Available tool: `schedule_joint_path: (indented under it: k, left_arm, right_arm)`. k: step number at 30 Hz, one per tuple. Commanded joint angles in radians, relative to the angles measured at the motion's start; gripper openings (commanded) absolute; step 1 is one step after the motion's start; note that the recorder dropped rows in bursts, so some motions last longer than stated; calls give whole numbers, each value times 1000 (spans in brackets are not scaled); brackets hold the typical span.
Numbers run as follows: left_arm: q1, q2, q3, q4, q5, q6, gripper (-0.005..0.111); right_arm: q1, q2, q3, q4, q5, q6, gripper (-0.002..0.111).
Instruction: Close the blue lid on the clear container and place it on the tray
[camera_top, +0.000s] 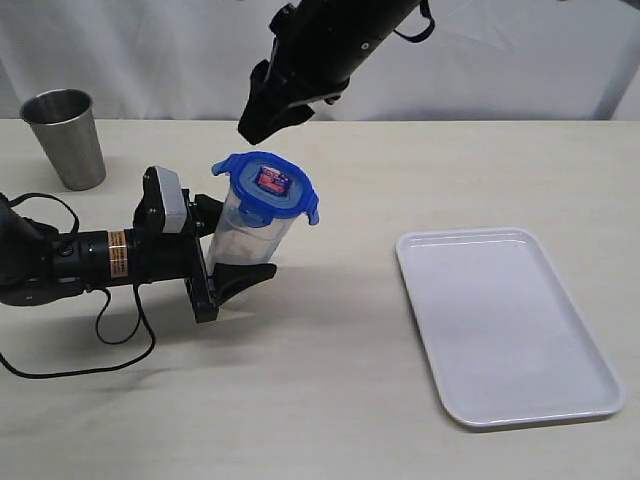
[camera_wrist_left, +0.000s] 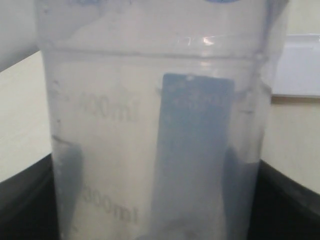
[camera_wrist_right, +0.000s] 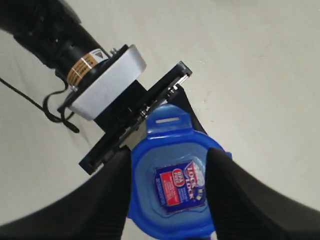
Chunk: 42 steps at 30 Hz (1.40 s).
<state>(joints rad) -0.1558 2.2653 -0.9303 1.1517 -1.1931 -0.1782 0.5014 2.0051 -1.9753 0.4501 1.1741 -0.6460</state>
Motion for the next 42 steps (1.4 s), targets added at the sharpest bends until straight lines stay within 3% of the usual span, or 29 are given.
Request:
schedule_joint_path:
  k: [1,7,13,18,28,42]
  left_arm:
    - [-7,-3,-1,-4,-10,-2,0]
    - [-3,-3,-1,-11,-10,-2,0]
    - [25,-3,-1,-20,-21,-2,0]
    - [49,-3,-1,-18,-18,-2,0]
    - [49,-3,-1,-2,-23,-8,0]
    - [49,-3,-1,10,-28,-8,0]
  right_arm:
    - [-4,-42,28,-27,19,277,45]
    - [-4,-104,209,-13,-105,353,45]
    - [-8,-231,479,2,-446,424,45]
    - [-26,-301,716,188,-696,402,45]
    - [-35,-222,780,694,-642,51,45]
    - [-35,-157,776,755,-697,-4,45]
